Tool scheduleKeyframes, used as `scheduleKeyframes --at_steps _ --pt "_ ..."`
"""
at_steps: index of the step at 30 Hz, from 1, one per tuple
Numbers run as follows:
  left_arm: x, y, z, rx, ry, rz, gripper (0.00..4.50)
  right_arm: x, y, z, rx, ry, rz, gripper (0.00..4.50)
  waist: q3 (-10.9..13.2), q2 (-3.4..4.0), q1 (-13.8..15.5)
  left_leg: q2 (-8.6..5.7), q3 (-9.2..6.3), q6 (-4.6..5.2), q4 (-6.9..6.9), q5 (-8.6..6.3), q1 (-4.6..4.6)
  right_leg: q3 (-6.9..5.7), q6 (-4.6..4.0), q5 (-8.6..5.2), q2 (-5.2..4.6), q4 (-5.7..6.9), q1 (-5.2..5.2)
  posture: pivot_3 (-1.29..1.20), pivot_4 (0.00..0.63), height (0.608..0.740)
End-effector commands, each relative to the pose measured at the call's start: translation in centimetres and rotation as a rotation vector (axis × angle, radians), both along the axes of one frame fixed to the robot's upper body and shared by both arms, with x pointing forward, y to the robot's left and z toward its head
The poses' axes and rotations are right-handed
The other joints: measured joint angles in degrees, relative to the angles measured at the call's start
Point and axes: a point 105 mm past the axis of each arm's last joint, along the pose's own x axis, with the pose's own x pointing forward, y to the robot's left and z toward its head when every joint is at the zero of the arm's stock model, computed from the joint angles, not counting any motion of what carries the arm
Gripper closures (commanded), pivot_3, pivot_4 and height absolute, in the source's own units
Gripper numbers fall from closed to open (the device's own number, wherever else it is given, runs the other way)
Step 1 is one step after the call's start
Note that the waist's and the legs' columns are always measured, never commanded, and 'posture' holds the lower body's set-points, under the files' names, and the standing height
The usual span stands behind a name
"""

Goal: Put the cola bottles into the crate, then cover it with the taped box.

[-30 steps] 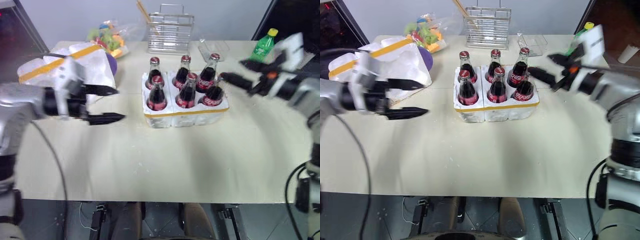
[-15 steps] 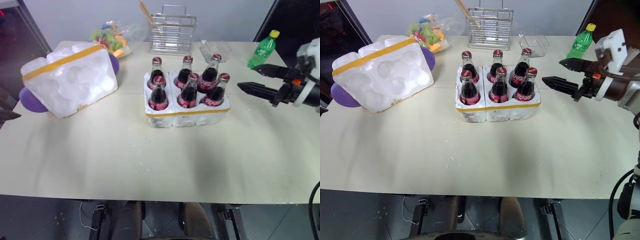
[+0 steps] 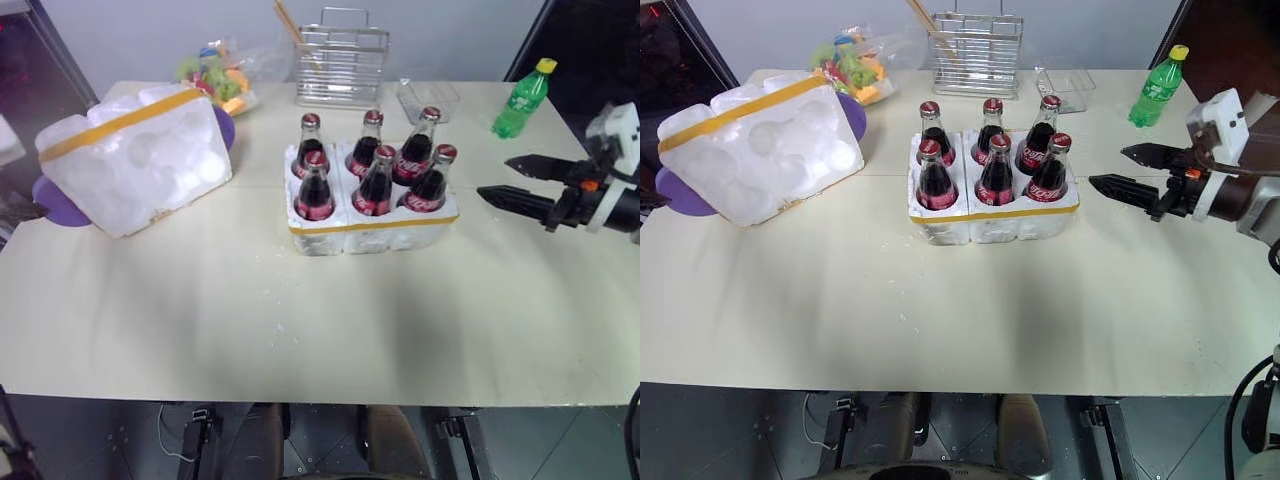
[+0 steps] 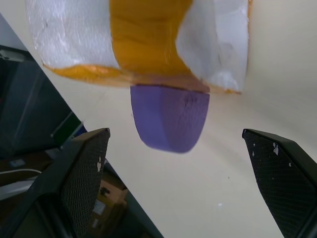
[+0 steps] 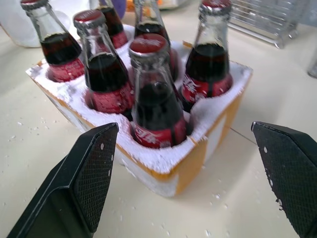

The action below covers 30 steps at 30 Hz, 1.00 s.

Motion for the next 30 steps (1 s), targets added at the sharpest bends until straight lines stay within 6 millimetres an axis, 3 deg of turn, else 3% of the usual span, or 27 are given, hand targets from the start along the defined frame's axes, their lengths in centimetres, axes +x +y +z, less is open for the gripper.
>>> scheduleKeyframes --at_steps 1,7,18,23,26,30 --pt "0.1 0.5 1.1 0.016 -0.064 0.033 0.0 -0.7 -0.4 1.8 -0.015 -0.065 -0.015 0.1 0.0 0.0 0.0 0.0 0.0 0.0 0.0 0.0 0.0 0.0 0.0 0.0 0.0 0.0 0.0 0.0 0.15 0.739" --pt "1.2 0.3 -0.2 0.001 -0.082 0.07 0.0 -1.1 -0.2 2.4 -0.02 -0.071 -0.018 0.1 0.0 0.0 0.1 0.0 0.0 0.0 0.02 0.0 0.0 0.0 0.0 0.0 0.0 0.02 0.01 0.0 0.15 0.739" --pt "2.5 -0.4 -4.4 -0.042 -0.03 0.118 0.0 -1.3 0.0 2.9 -0.009 -0.077 -0.041 0.1 0.0 -0.01 0.1 -0.01 0.0 0.0 0.06 0.0 0.01 0.0 0.01 0.01 -0.01 0.08 0.01 0.0 0.15 0.739" --pt "2.7 -0.7 -4.9 -0.069 -0.021 0.124 0.0 -1.3 0.0 2.9 -0.006 -0.083 -0.057 0.1 0.0 -0.03 0.2 -0.01 -0.01 0.0 0.11 0.0 0.03 0.0 0.01 0.01 -0.01 0.18 0.03 0.0 0.15 0.739" --pt "2.7 -0.9 -4.9 -0.081 -0.011 0.118 0.81 -1.3 0.2 2.9 -0.002 -0.084 -0.063 0.0 0.0 -0.02 0.2 -0.01 -0.01 0.0 0.12 0.0 0.03 0.0 0.01 0.01 -0.01 0.18 0.03 0.0 0.15 0.739" --pt "2.5 -0.9 -4.9 -0.084 0.013 0.116 2.83 -1.5 0.3 2.7 0.003 -0.08 -0.067 0.0 0.0 0.0 0.4 -0.02 -0.01 0.0 0.11 0.0 0.06 0.0 0.0 0.01 -0.01 0.22 0.05 0.0 0.15 0.739"
